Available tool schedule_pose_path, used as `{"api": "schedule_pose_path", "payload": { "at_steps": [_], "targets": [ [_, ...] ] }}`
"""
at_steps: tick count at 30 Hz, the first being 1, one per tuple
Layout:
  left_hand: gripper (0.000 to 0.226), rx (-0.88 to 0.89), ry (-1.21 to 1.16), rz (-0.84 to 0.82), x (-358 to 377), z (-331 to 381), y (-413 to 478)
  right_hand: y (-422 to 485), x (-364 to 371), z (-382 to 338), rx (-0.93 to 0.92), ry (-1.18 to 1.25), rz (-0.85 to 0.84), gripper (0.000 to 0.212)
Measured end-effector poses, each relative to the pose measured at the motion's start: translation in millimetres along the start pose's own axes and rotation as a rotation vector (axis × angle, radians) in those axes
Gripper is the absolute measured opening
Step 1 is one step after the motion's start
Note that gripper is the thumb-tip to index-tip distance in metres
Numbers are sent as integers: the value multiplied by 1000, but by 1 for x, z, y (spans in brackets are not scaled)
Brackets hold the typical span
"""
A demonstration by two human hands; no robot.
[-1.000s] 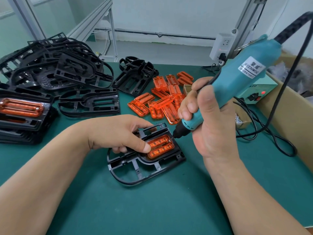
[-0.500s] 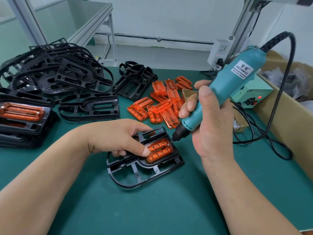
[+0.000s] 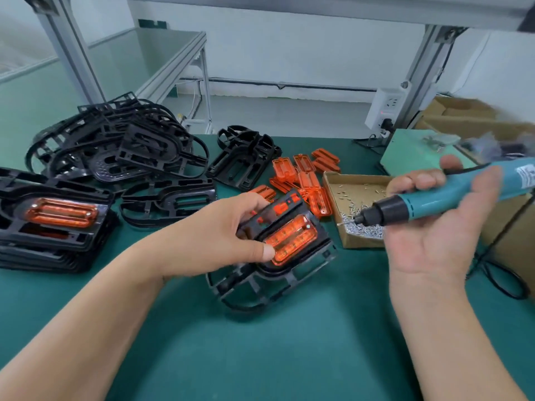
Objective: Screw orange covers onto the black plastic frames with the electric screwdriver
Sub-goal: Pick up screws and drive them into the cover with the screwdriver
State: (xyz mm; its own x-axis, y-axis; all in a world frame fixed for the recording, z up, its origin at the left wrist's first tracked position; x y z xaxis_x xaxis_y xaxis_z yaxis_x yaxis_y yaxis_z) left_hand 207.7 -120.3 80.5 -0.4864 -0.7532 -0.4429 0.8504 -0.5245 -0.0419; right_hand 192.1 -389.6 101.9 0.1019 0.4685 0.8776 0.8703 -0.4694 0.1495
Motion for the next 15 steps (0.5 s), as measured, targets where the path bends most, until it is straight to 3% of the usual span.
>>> {"api": "schedule_pose_path", "payload": {
  "at_steps": [4,8,11,15],
  "targets": [
    [36,198,317,338,-9,25,-6,8,-15,-1,41,-18,117,25],
    [31,680,777,617,-1,69,-23,7,-14,10,176,-131,70,23],
    [33,967,833,734,7,79,-39,3,-3,23,299,-298,-67,27],
    [40,1117,787,827,15,80,-54,-19,14,43,426,-463,-280,60]
  ]
}}
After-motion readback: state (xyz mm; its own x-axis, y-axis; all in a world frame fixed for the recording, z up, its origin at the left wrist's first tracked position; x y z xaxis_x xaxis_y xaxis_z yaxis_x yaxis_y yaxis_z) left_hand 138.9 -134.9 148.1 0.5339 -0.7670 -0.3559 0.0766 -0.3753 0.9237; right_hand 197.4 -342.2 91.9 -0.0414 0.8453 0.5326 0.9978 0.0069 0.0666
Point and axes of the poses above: each hand's wrist, its own y-axis towards the middle knuckle, its own x-axis out of the palm, z = x × y, the point moved 7 cm from there along y, towards the middle knuckle, and after that the axes turned 3 degrees about z, right-handed, at the moved point
